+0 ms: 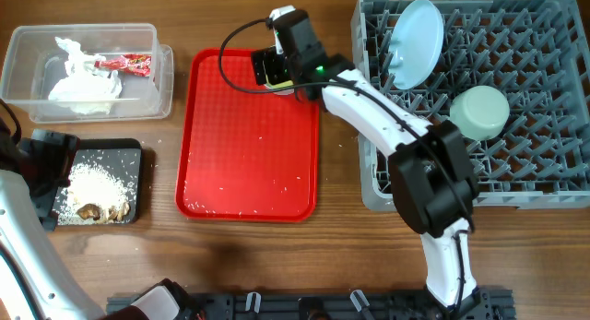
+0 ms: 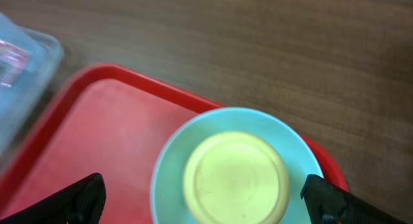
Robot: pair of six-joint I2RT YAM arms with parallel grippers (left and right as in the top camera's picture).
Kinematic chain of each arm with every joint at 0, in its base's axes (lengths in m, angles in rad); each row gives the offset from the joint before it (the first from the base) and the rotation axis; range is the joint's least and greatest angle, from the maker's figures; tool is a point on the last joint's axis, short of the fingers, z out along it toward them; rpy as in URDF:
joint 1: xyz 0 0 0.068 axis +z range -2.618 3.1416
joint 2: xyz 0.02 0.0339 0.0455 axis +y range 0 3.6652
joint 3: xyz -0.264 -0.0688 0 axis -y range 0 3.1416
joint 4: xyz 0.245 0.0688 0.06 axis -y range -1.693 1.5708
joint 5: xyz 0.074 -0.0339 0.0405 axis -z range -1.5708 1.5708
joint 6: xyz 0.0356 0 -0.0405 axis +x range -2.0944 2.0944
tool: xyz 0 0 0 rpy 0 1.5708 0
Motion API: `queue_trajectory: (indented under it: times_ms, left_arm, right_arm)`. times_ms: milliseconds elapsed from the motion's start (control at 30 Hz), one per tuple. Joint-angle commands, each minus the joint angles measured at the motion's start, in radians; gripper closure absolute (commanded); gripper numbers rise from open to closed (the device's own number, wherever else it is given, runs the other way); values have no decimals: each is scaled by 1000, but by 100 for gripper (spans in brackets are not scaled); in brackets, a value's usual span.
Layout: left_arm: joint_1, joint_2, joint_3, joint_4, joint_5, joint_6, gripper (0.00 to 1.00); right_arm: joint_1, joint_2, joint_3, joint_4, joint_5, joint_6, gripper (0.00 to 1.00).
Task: Sort waste into correct bins and load items into the dishwasher rack
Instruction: 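Move the right gripper to the bowl and grasp the yellow cup, then carry the yellow cup right and set it in the rack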
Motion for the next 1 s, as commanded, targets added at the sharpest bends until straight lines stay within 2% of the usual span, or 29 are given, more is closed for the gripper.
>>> queue_trajectory:
  times_ms: [0,67,267,367,533,633,833,967]
  left_arm:
    - [6,0,8,0,-6,5,0]
    - [6,0,8,0,-6,5,0]
    - [6,0,8,0,-6,5,0]
    - [6,0,8,0,-6,5,0]
    - [6,0,8,0,-6,5,0]
    - [6,0,8,0,-6,5,0]
    - [6,0,8,0,-6,5,0]
    - [6,0,8,0,-6,5,0]
  right_arm:
    - [0,51,12,0,79,-18,1]
    - [0,59,12,5,79,-18,1]
    - [0,103,12,11,79,-15,12]
    - [0,103,12,14,79,-14,25]
    - [0,85,19,13,79,16,28]
    - [-2,18,23,22,82,42,35]
    - [-6,-157,23,5,195,39,35]
    - [-54,-314,23,-66,277,36,35]
